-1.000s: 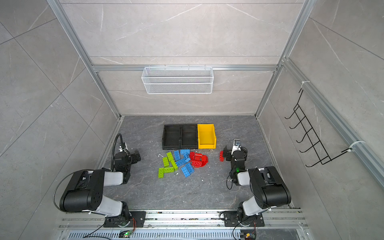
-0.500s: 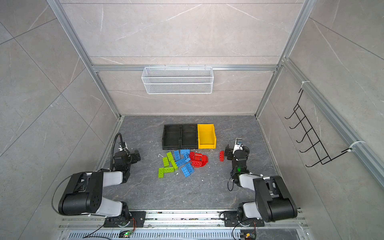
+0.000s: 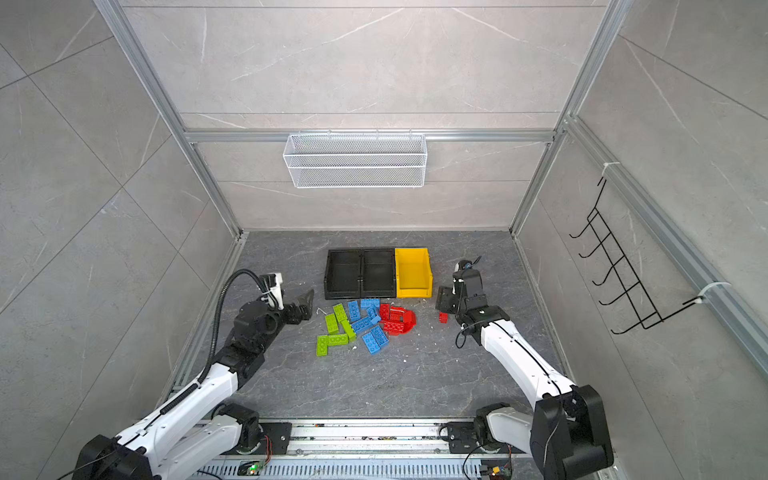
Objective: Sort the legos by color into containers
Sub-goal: 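Grasp the small red brick with the right gripper while the left arm lifts, then carry the red brick over the yellow bin and release it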
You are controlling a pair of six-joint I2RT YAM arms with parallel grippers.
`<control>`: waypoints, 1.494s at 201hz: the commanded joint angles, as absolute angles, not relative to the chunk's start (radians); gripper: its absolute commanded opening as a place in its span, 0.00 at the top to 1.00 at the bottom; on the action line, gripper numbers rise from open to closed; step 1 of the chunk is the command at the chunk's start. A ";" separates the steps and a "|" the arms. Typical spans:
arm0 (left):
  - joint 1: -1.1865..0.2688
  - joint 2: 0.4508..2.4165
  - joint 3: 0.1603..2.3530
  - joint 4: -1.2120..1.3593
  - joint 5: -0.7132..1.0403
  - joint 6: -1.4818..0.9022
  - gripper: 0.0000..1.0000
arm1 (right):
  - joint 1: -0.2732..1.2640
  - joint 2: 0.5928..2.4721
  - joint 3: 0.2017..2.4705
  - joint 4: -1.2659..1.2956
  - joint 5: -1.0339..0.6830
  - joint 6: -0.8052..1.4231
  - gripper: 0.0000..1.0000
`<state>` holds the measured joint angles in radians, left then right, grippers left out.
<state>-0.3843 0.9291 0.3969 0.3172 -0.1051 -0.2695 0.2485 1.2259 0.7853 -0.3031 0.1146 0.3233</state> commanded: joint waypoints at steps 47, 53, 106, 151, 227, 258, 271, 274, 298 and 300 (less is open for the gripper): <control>-0.386 0.929 0.380 0.283 -0.149 -0.298 0.00 | 0.306 1.415 0.848 -0.470 0.097 0.353 0.38; -0.386 0.930 0.382 0.280 -0.149 -0.298 0.00 | 0.309 1.428 0.852 -0.467 0.098 0.352 0.38; -0.386 0.928 0.387 0.262 -0.170 -0.298 0.01 | 0.310 1.547 0.917 -0.492 0.123 0.326 0.39; -0.386 0.928 0.383 0.261 -0.191 -0.293 0.01 | 0.309 1.651 0.988 -0.519 0.133 0.288 0.45; -0.387 0.929 0.387 0.258 -0.187 -0.294 0.01 | 0.308 1.721 1.024 -0.542 0.186 0.262 0.62; -0.387 0.933 0.386 0.258 -0.202 -0.293 0.01 | 0.309 1.720 1.020 -0.540 0.212 0.254 0.72; -0.386 0.936 0.387 0.258 -0.197 -0.293 0.01 | 0.309 1.710 1.014 -0.534 0.210 0.252 0.74; -0.387 0.936 0.387 0.258 -0.197 -0.294 0.01 | 0.309 1.708 1.014 -0.535 0.211 0.250 0.75; -0.386 0.928 0.390 0.253 -0.196 -0.292 0.01 | 0.310 1.677 0.998 -0.538 0.209 0.249 0.78; -0.386 0.929 0.388 0.253 -0.196 -0.292 0.01 | 0.310 1.670 0.995 -0.537 0.206 0.249 0.79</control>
<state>-0.3866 0.9375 0.3607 0.2466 -0.1822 -0.2817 0.3065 1.7130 1.0073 -0.5163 0.1905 0.2577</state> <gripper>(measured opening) 0.994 0.275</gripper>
